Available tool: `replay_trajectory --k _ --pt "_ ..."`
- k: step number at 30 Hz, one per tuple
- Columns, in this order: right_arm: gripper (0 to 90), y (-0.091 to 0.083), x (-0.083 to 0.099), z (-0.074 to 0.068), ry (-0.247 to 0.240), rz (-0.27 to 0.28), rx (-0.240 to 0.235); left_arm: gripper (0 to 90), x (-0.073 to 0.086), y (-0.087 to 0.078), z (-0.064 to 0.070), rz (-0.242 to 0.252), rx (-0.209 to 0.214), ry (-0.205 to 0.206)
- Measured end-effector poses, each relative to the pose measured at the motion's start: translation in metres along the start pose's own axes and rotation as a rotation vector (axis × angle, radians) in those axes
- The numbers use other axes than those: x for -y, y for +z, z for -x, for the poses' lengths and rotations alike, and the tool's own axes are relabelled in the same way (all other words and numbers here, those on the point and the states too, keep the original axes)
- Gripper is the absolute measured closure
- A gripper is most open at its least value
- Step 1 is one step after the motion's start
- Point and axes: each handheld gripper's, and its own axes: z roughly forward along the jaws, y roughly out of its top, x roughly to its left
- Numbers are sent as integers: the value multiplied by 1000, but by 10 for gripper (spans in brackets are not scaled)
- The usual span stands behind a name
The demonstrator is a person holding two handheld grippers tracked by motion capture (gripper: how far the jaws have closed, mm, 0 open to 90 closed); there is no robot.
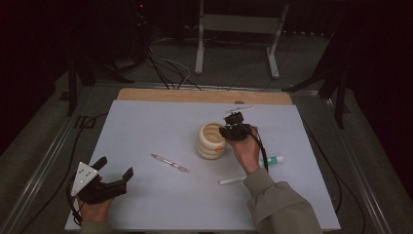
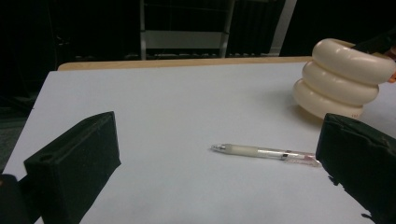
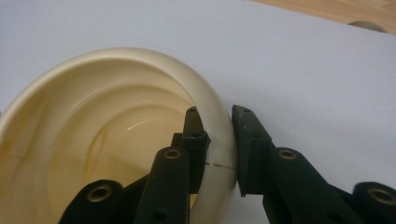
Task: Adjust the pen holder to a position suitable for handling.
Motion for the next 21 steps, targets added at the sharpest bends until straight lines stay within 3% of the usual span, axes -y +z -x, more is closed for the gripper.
replay_trajectory --k 4,7,14,15,18,21 --pt "772 5 2 -9 -14 -10 -6 1 0 0 0 1 1 2" --pt "771 8 2 -14 -39 -15 16 1 0 0 0 1 1 0" --pt "761 12 4 -20 -54 -18 27 2 0 0 0 -1 1 3" --pt "704 12 4 -19 -46 -12 14 1 0 0 0 0 1 1" --pt "348 11 3 -16 12 46 -86 1 0 0 0 0 0 0" --pt "137 8 4 -17 9 99 -89 1 0 0 0 0 1 -1"
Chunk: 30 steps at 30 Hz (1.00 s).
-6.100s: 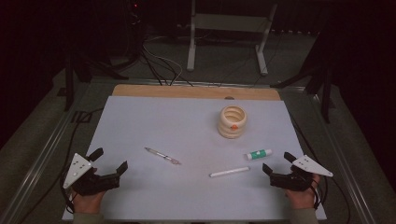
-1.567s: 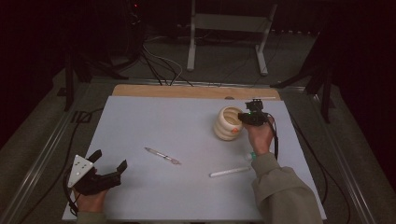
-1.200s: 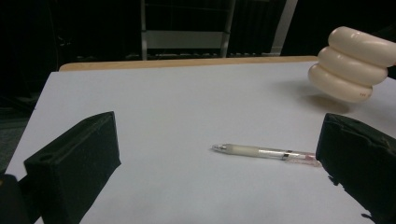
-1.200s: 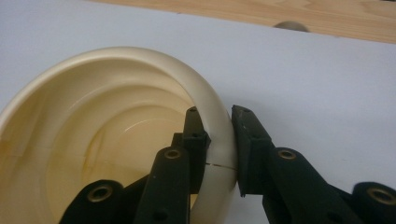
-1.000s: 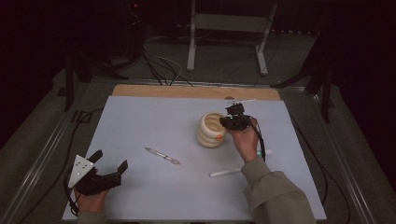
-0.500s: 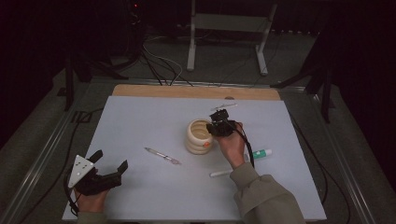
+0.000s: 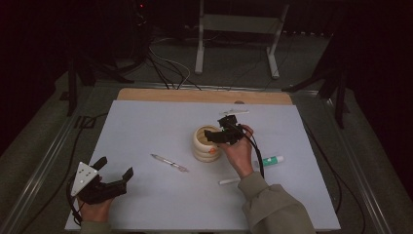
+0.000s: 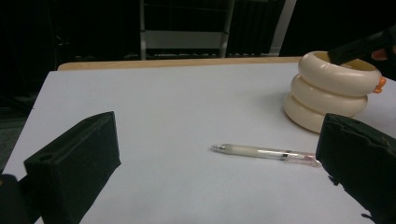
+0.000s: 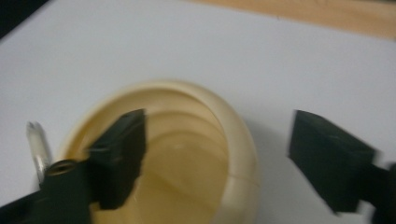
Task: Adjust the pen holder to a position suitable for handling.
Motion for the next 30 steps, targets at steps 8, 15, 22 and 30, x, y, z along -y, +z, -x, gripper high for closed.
replay_trajectory --k 8,15,22,30 --pt "7 -7 0 3 5 54 -67 1 0 0 0 1 0 -1" --pt "0 -16 2 7 -7 98 -77 2 0 1 0 -3 3 2" --pt "0 -24 2 12 -19 121 -85 1 1 1 0 -4 3 1" --pt "0 -39 1 15 -60 147 -83 1 1 1 2 -7 5 2"
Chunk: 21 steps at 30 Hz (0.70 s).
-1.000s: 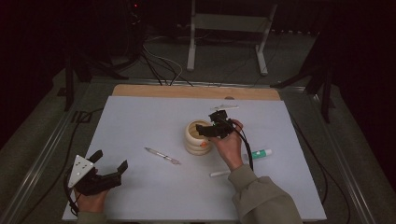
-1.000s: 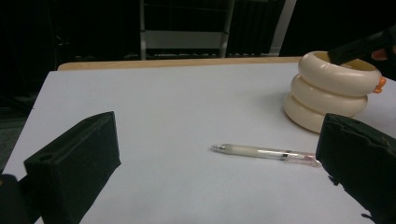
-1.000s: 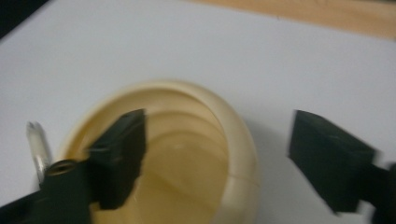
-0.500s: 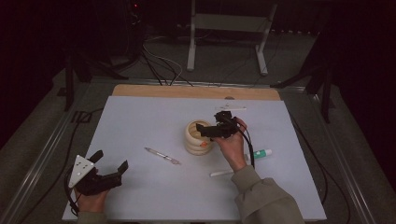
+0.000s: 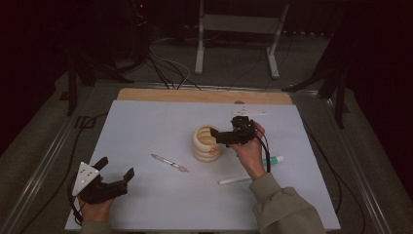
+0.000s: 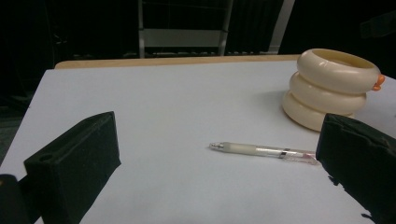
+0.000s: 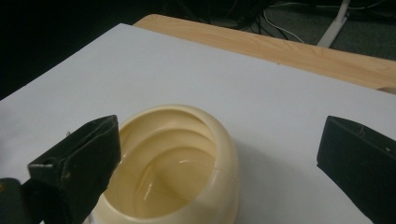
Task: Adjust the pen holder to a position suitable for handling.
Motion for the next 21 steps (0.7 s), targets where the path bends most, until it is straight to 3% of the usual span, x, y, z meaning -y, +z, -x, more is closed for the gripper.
replay_trajectory --k 21 --pt "0 -27 -2 7 -98 52 -55 2 1 1 0 -3 3 1"
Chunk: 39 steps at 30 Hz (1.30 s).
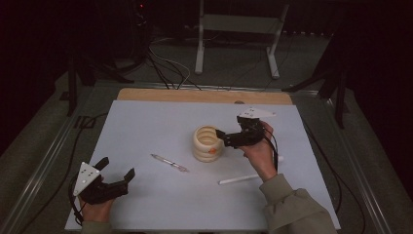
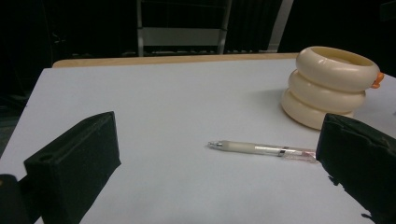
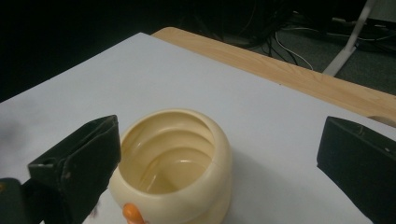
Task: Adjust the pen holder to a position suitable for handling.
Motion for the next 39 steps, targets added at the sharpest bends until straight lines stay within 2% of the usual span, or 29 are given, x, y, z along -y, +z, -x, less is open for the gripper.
replay_trajectory --k 5,9,18,25,39 --pt "0 -6 2 5 -8 -16 -27 1 0 0 0 -5 0 2" --pt "0 -10 5 10 -17 -50 -29 1 0 1 0 -7 -1 4" --pt "0 -19 14 22 -11 -74 -27 1 1 2 1 -9 0 4" --pt "0 -24 21 23 -31 -89 -45 1 1 1 1 -11 -2 1" --pt "0 -26 40 25 -52 -156 -68 1 1 2 1 -11 0 3"
